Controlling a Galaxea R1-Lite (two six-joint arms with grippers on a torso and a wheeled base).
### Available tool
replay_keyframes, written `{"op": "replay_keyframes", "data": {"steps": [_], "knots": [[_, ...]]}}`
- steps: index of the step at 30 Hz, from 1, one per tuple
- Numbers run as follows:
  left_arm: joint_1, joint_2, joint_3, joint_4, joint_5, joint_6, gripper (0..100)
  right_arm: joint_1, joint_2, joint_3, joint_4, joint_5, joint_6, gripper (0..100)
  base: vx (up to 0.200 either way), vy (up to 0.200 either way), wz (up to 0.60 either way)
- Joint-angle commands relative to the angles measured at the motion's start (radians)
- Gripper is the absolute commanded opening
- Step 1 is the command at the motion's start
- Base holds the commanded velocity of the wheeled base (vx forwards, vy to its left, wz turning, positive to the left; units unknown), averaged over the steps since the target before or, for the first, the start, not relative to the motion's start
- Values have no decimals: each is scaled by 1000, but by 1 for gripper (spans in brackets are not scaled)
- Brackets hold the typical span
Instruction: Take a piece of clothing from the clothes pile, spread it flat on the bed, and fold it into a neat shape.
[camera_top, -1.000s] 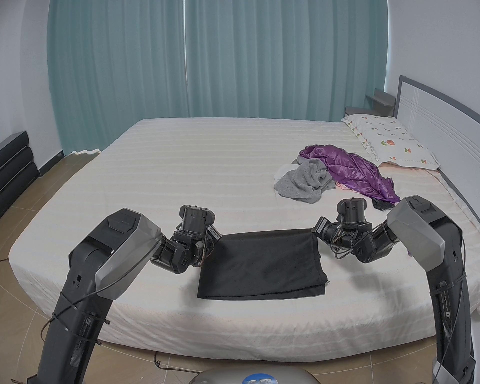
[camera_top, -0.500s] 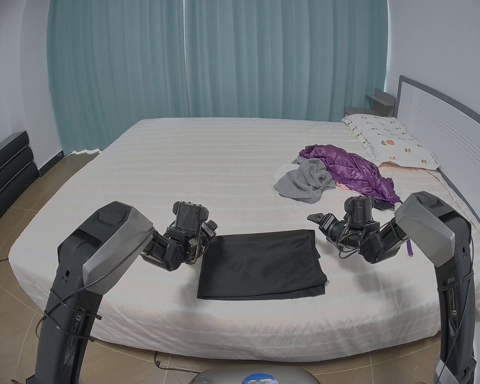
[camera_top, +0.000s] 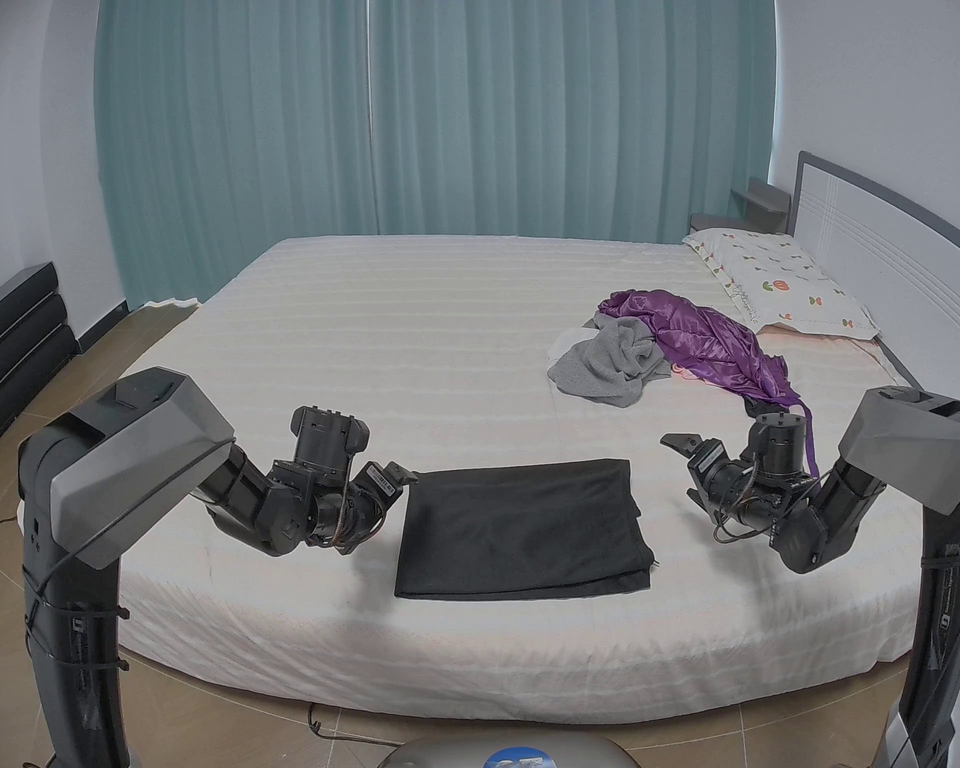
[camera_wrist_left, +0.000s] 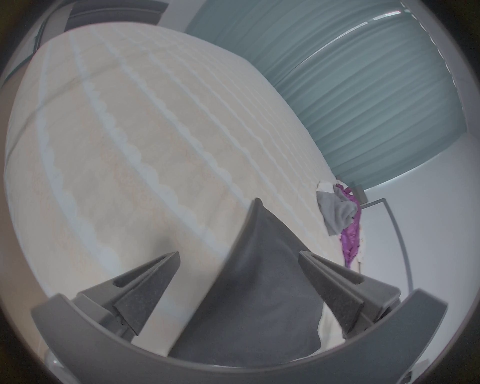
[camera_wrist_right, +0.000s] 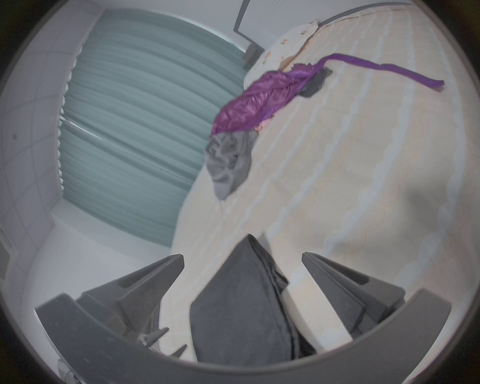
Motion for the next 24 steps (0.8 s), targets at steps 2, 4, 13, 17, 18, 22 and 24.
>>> {"op": "replay_keyframes", "data": {"steps": [2,4,13,17,18,22,24], "knots": [[-11,-75,111,-73,-62,-71,100,-16,-41,160,-132,7,77,100,0,0,0],[-11,-74,118,-83,-64,-71,100,-14,-36,158,-127,19,89,100,0,0,0],[-11,-71,111,-84,-68,-74,100,-22,-23,164,-129,40,106,100,0,-133,0],[-9,-57,109,-87,-65,-65,100,-26,-13,169,-129,40,107,100,0,-200,0],[-9,-55,109,-87,-64,-63,100,-28,-13,169,-129,40,107,100,0,-200,0],[12,-32,115,-146,-60,-20,100,-31,-1,174,-138,42,109,100,0,-50,0],[15,-5,98,-156,-53,-13,100,-26,8,166,-138,40,109,100,0,0,0]]}}
